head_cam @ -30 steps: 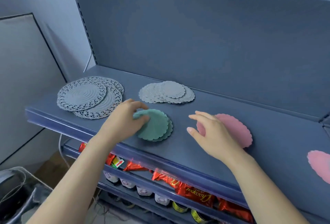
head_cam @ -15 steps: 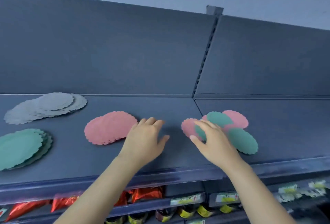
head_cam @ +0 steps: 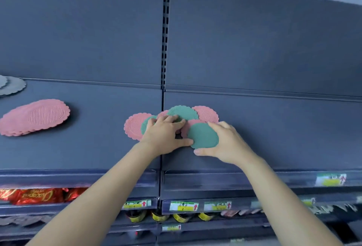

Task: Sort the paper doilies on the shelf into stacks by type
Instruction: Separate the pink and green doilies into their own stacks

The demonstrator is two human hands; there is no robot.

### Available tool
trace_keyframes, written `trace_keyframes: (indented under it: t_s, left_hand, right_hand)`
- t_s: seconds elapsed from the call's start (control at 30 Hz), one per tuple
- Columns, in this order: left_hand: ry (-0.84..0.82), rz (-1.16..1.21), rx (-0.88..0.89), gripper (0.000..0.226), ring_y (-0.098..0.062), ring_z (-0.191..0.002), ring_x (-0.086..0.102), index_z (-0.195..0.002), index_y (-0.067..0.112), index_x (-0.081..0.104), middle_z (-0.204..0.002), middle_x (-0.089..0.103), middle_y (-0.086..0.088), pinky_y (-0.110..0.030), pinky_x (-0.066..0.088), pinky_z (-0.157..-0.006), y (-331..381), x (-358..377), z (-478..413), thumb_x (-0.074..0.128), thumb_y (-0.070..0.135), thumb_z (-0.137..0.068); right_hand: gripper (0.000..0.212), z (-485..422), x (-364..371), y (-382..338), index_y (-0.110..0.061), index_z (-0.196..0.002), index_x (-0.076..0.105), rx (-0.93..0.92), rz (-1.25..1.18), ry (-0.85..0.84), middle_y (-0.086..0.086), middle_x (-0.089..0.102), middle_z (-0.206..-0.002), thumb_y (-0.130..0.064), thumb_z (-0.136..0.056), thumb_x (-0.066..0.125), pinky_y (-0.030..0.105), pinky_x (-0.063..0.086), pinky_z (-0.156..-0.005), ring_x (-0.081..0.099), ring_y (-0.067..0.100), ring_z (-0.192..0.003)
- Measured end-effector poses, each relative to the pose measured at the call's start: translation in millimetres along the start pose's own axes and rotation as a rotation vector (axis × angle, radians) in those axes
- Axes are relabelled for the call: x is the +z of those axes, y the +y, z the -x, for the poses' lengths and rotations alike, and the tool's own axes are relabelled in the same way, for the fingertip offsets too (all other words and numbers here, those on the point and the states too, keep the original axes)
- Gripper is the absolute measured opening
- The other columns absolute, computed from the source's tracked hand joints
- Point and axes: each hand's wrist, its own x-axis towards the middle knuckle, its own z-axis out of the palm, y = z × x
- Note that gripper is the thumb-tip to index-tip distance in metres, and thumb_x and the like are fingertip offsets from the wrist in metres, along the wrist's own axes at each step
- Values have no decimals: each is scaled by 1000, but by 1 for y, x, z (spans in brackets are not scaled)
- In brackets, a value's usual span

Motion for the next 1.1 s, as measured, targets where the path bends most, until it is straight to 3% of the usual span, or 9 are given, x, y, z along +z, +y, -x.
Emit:
trace_keyframes:
  t_s: [0.2, 0.33, 0.4, 0.5, 0.63, 0.77, 0.87, 0.97, 1.1]
  left_hand:
    - [92, 206, -89, 61, -17, -131, 20, -124, 51, 52, -135, 37, 10, -34, 14, -103, 25, -7, -28, 77, 46, -68]
    - [106, 532, -25, 46, -15, -88, 49, -99, 23, 55, -92, 52, 12, -17, 39, -70, 34, -7, -40, 79, 9, -62]
    - [98, 637, -32, 37, -12, -64, 51, -93, 17, 54, -79, 55, 11, -11, 38, -53, 35, -11, -43, 78, 7, -67]
    - [125, 789, -76, 20, -15, -53, 56, -84, 15, 59, -72, 62, 5, -21, 45, -52, 32, -23, -44, 78, 15, -76]
    - [277, 967, -175, 18, -23, -54, 61, -82, 2, 60, -68, 62, -6, -32, 57, -59, 27, -46, -30, 76, 10, -79]
    - [650, 1163, -402, 15, -19, -56, 64, -85, 1, 57, -70, 56, -2, -30, 60, -63, 21, -54, 5, 70, 8, -84]
    - [836, 1045, -581, 11, -19, -56, 66, -93, 11, 57, -81, 56, -1, -36, 60, -67, 10, -54, 38, 64, 6, -88]
    - [904, 952, -671, 18, -14, -53, 62, -97, 18, 55, -86, 53, 0, -38, 61, -64, -3, -58, 78, 60, 3, -89]
    - [944, 886, -757, 26, -25, -61, 63, -93, 30, 57, -96, 54, -6, -38, 61, -60, -27, -66, 139, 60, 5, -90]
  right_hand:
    - [114, -35, -10, 15, -25, -137, 36, 68, -85, -58, -14, 31, -133, -63, -41, 84, 31, 35, -102, 25, 9, -130]
    - [91, -46, -16, 20, -39, -116, 41, -7, -115, -58, -17, 39, -119, -57, -40, 87, 28, 37, -91, 31, 7, -120]
    - [80, -50, -22, 22, -48, -101, 37, -24, -160, -56, -19, 40, -111, -53, -40, 89, 28, 41, -84, 36, 6, -112]
    - [90, -57, -26, 28, -29, -105, 32, -12, -131, 8, -12, 45, -108, -63, -41, 85, 29, 47, -72, 48, 12, -99]
    - [82, -67, -37, 36, -22, -107, 28, -40, -275, 78, -9, 45, -106, -67, -58, 76, 35, 44, -72, 49, 18, -96]
    - [31, -83, -36, 34, -18, -99, 37, -171, -542, 146, -8, 50, -89, -42, -91, 55, 31, 43, -62, 52, 25, -88]
    - [16, -87, -22, 13, -20, -101, 45, -244, -736, 2, -7, 56, -93, -32, -94, 54, 44, 56, -73, 61, 24, -87]
    - [13, -78, -4, -20, -22, -102, 50, -367, -756, -72, -11, 62, -94, -24, -93, 58, 23, 51, -78, 60, 12, -85]
    - [18, -59, 18, -74, -29, -99, 54, -432, -862, -164, -3, 64, -106, -16, -89, 61, 32, 47, -82, 59, 18, -94]
